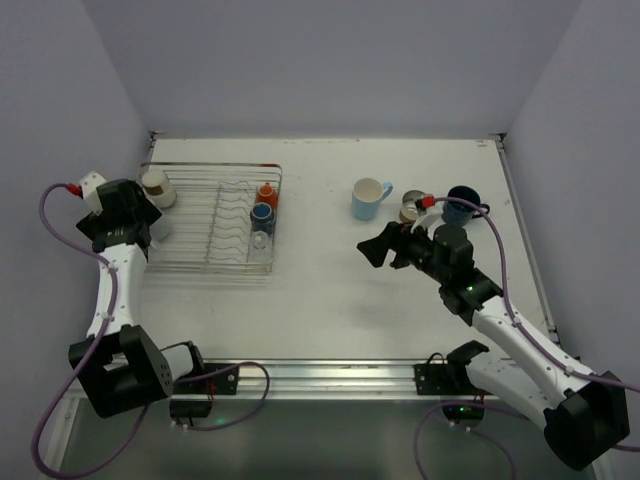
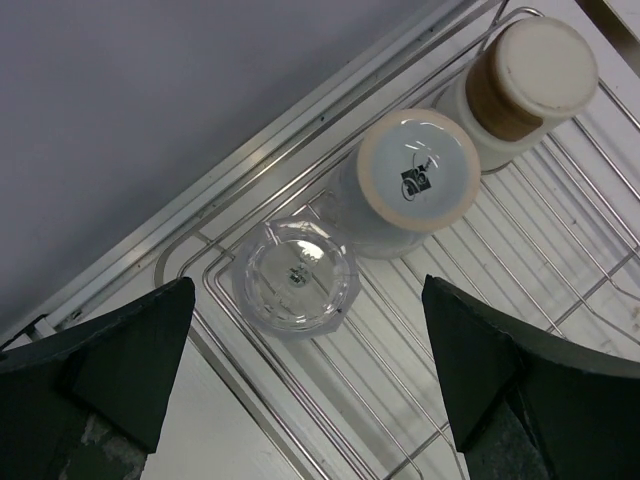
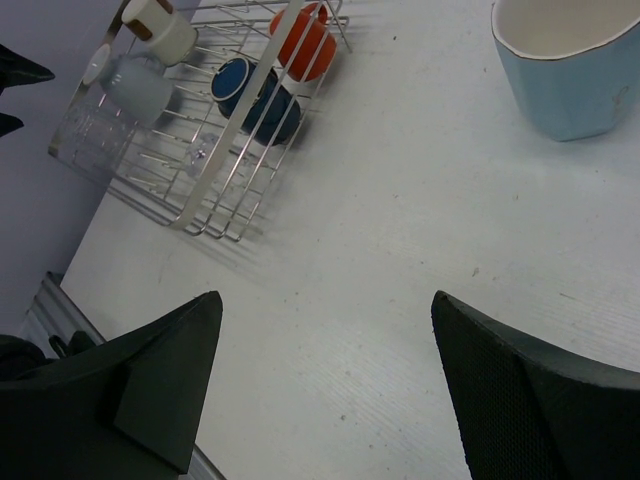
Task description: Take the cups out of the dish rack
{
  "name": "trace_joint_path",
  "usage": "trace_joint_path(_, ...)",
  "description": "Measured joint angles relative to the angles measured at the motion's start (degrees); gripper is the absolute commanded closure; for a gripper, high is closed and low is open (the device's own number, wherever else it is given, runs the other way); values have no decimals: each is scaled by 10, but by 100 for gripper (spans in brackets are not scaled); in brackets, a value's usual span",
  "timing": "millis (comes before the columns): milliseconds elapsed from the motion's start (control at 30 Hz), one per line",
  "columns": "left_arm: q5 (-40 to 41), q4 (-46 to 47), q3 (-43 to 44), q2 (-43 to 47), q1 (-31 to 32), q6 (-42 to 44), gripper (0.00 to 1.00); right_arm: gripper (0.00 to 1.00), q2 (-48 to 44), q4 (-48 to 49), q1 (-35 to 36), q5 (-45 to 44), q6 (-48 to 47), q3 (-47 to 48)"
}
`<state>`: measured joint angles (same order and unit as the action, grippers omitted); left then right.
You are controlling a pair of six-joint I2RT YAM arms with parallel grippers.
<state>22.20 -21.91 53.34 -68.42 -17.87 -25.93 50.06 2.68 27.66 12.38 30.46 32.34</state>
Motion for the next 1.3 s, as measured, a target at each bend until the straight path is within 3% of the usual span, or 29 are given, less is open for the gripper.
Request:
trace_joint_path(733,15,4,2,-138,-23,15,2,13,29,16,6,12,0,0)
trace_joint_path(900,17,12,5,-151,-23,12,19,13,29,17,12,19,0,0)
trace_joint_path(933,17,14,5,-151,-23,11,29,13,29,17,12,20,0,0)
trace_joint_path(1033,11,15,2,-146,-23,10,39,13,32,17,16,22,0,0)
trace_joint_path(1300,-39,10,-26,-51,-23,9,53,13,36,17,23,21,0,0)
